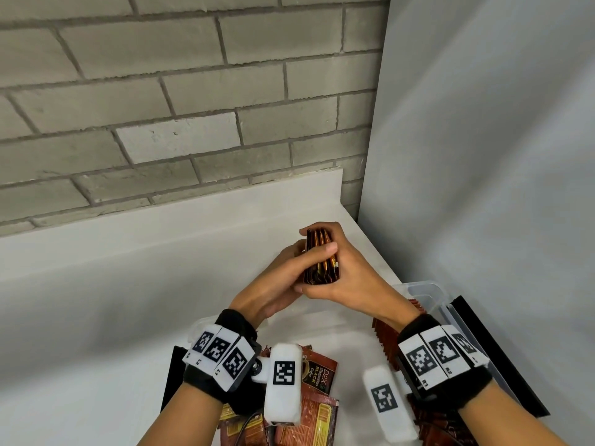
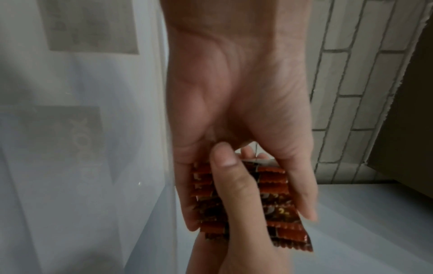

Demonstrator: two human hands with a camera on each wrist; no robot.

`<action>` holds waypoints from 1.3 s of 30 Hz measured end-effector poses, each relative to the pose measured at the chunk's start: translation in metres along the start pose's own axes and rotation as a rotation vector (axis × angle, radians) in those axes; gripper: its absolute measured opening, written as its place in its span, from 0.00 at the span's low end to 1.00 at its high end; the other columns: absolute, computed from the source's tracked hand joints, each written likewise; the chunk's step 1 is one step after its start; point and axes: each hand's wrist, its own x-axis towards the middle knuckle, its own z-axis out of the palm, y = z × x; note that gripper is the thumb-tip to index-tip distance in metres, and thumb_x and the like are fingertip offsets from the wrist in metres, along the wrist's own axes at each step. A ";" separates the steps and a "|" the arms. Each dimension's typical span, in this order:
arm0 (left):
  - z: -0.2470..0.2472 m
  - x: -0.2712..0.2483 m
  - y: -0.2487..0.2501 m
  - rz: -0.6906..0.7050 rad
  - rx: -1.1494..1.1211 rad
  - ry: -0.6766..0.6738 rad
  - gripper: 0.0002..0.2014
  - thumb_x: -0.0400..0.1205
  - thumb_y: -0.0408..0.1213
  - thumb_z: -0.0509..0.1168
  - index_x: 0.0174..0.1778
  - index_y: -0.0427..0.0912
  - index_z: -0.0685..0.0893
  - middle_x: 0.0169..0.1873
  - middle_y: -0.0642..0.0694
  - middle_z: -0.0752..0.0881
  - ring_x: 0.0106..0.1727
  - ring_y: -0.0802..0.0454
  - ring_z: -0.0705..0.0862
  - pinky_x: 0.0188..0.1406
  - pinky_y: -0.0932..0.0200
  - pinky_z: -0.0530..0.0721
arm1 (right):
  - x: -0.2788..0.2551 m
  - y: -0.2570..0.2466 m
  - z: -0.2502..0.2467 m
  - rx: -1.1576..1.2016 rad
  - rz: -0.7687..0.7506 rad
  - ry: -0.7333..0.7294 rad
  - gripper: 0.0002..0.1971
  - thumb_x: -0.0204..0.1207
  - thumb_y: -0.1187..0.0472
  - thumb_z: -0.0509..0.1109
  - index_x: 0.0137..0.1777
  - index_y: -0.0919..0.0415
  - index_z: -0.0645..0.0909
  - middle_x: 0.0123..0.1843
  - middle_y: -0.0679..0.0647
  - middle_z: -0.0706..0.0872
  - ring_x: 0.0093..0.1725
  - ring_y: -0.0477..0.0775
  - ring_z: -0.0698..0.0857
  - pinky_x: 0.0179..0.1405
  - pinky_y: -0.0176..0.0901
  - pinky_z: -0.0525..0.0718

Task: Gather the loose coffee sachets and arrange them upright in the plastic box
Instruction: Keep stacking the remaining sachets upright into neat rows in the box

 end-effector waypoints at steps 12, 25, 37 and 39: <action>0.003 -0.003 0.004 -0.058 0.048 0.009 0.23 0.72 0.56 0.65 0.50 0.39 0.85 0.42 0.43 0.87 0.48 0.53 0.88 0.56 0.53 0.84 | 0.001 0.004 0.001 -0.110 -0.065 0.023 0.36 0.61 0.58 0.82 0.66 0.45 0.66 0.62 0.45 0.78 0.61 0.43 0.79 0.57 0.38 0.81; 0.000 -0.005 0.005 0.048 -0.098 0.030 0.11 0.79 0.28 0.58 0.52 0.36 0.84 0.41 0.42 0.89 0.44 0.50 0.88 0.41 0.59 0.87 | 0.002 0.001 -0.006 -0.018 -0.002 0.062 0.54 0.55 0.37 0.81 0.79 0.43 0.56 0.70 0.34 0.62 0.73 0.37 0.65 0.70 0.31 0.71; -0.007 -0.001 0.004 0.156 -0.361 0.067 0.20 0.81 0.36 0.63 0.68 0.58 0.81 0.58 0.37 0.86 0.48 0.40 0.86 0.37 0.50 0.85 | 0.009 0.003 -0.024 0.388 0.156 0.284 0.11 0.77 0.61 0.71 0.59 0.56 0.83 0.35 0.45 0.85 0.33 0.34 0.80 0.36 0.25 0.75; -0.007 -0.002 0.007 0.117 -0.355 0.065 0.12 0.81 0.44 0.63 0.54 0.49 0.90 0.51 0.36 0.86 0.41 0.44 0.85 0.38 0.52 0.83 | 0.009 0.002 -0.027 0.441 0.111 0.326 0.09 0.75 0.59 0.72 0.55 0.55 0.85 0.38 0.43 0.86 0.35 0.36 0.79 0.35 0.29 0.74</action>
